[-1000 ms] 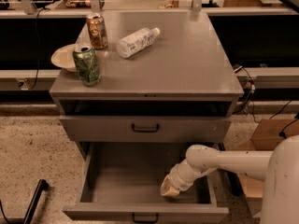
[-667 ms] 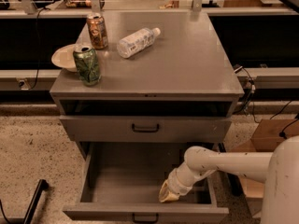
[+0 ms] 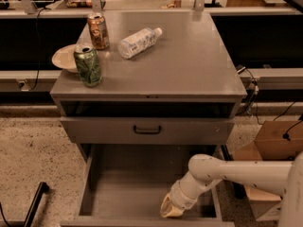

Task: Open middle drawer

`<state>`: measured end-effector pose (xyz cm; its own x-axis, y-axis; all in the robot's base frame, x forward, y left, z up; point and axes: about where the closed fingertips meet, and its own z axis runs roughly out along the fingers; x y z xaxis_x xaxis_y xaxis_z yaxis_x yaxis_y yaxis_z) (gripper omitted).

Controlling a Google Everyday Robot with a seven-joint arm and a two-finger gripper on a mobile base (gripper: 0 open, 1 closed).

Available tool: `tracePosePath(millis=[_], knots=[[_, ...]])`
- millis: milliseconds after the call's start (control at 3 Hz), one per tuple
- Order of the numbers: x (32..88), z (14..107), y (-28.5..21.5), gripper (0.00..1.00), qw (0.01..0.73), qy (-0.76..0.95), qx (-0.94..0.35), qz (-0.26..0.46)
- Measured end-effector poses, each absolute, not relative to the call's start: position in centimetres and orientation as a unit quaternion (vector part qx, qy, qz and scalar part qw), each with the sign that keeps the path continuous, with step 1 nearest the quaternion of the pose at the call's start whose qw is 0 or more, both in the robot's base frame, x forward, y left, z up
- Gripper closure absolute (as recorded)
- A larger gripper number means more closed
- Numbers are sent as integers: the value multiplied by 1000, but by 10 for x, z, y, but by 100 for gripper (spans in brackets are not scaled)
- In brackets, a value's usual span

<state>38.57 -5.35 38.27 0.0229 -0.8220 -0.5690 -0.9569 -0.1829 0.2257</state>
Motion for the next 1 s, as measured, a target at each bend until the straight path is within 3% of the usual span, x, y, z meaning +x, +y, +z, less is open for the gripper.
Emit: tracePosePath(millis=[1000], knots=[[356, 466, -52, 100, 199, 619, -702, 290]])
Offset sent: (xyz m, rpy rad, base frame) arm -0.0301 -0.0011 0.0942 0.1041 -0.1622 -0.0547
